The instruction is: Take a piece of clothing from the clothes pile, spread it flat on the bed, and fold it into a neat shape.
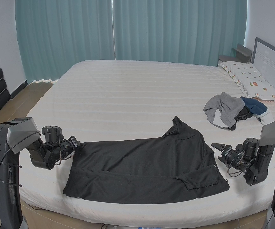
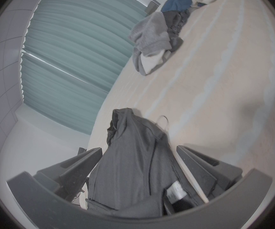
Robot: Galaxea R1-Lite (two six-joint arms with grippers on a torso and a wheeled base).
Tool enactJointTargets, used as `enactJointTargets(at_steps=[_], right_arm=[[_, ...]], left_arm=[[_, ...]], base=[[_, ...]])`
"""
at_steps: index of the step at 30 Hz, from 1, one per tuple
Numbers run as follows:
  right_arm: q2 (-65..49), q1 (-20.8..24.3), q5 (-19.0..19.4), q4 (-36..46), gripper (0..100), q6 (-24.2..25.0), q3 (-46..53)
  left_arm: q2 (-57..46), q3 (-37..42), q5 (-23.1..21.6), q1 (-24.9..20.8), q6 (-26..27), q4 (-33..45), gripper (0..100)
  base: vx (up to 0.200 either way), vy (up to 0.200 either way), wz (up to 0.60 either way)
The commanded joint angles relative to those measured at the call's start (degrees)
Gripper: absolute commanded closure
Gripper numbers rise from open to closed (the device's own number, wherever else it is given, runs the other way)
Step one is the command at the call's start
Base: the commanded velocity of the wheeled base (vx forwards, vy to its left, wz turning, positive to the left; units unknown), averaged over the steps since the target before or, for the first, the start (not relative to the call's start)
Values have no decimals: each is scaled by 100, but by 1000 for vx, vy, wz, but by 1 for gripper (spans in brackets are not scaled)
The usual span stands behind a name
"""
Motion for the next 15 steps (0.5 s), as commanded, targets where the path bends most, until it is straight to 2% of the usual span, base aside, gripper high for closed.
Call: enactJointTargets(at_steps=[1,4,6,14,15], right_arm=[[-209,105,-38,106,0,-114,-434],[-245,280,-47,528,0,-342,-997],[-227,395,-47,880,0,-544,-1348],[212,746,-390,2664,0,-1168,-3256],[318,746,-390,3174,0,-1283,-3704]], left_arm=[[-27,27,221,33,-416,-67,100],[-71,71,282,7,-952,-270,100],[-71,106,291,-29,-1084,-410,100],[-36,440,282,-46,-1075,-911,100],[-36,440,282,-46,-1075,-920,100]], base=[[0,0,0],[0,0,0],[0,0,0],[0,0,0],[0,0,0]])
